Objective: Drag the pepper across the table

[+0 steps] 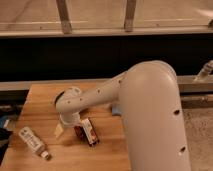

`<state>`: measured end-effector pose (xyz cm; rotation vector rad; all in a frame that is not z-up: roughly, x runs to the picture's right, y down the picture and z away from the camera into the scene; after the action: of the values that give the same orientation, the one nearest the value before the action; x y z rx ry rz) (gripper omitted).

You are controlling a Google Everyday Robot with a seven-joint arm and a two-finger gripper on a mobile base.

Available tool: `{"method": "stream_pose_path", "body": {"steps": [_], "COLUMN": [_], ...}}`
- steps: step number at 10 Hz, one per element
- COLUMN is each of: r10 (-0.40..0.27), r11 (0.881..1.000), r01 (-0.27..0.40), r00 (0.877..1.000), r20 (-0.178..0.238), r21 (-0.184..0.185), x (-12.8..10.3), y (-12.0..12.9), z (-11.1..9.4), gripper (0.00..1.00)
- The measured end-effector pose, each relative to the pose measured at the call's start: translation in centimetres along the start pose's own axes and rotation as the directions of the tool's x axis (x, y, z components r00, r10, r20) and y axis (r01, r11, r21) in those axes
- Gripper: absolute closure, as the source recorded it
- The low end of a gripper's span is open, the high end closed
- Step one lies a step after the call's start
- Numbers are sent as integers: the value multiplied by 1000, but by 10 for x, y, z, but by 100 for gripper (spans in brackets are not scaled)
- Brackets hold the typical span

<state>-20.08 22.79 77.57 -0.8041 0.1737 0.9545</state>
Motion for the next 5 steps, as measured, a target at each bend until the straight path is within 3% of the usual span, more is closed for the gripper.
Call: {"method": "stream_pose_path", "body": {"steps": [5], "r10": [-12], "r11": [1000], "r01": [12], "r00": [1000], "r20": [-9], "r21": [-25], "x": [1], "y": [10], "z": [5], "gripper": [20]}}
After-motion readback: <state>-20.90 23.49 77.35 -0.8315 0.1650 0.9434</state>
